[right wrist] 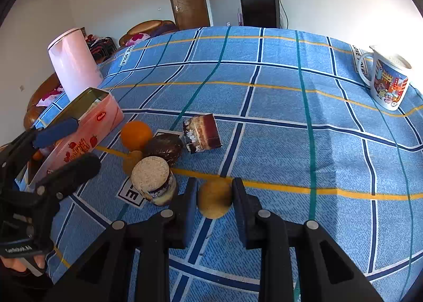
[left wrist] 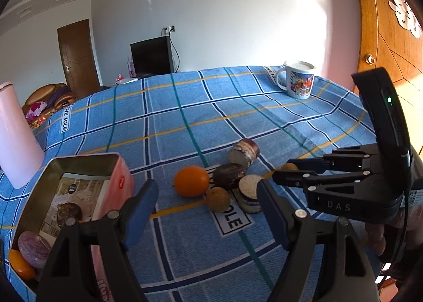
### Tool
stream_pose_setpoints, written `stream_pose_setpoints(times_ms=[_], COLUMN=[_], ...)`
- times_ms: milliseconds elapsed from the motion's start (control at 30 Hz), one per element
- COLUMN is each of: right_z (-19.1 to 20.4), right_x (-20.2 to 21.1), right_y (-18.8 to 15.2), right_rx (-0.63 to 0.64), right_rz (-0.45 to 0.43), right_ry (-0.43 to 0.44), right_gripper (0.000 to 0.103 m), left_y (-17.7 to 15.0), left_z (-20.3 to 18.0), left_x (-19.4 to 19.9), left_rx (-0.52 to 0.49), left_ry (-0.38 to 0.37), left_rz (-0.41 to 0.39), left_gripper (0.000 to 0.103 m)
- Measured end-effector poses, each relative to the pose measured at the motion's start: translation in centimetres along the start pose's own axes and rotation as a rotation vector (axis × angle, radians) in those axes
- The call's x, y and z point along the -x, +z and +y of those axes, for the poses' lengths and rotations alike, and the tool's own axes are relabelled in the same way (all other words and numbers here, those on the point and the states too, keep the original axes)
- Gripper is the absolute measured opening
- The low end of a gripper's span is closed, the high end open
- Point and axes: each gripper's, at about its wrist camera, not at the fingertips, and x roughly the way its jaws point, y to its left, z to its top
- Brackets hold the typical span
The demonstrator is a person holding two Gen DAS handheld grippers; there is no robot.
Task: Organize fruits
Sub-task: 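Grasp the yellow-brown kiwi-like fruit with the right tool, then grasp the small jar with the round tan lid with the left tool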
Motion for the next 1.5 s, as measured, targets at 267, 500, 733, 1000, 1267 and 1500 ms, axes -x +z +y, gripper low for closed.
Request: stream_pose_setpoints(times_ms=[267,500,733,1000,1267,1500], right_z=[-1.6,-1.8,-2.0,-2.4,-2.7,-3.1], right_x=[0.8,0.9,0.9,1.3,1.9,2.1], right_y=[0.0,0.0,-0.1,-0.1,-0.3,-0.3], right_rx=[-0.080,-0.096,-0.111,-0.131,-0.152,-0.167], right_rz=[-0.042,-0.044,-0.042,-0.060,-0.090,-0.101], right_ry=[-0.019,-0.026,-0.020,-0.032,-0.062,-0.097], right_gripper=[0.028,0.028,0.028,0.028,0.028,0.028], left_y=[0.6,0.9,1.0,0.8,0.7,0.8], left_z=[-2.8,-3.9,-4.2,-4.1,-5.2,-4.1], left_x=[-2.7,-4.1,-4.0,-4.0,-4.1,-3.8], left_rx=[-0.055,-0.073,-0.098,-0.099,-0.172,-0.133], left_ry=[-0.075,-0.107,-0.095,-0.084,-0.065,-0.126], left_rz=[0.083,0.138,0.125,0.138,0.138,0.128], left_gripper=[0.051,0.041,0.035,0.037,0.040,0.035])
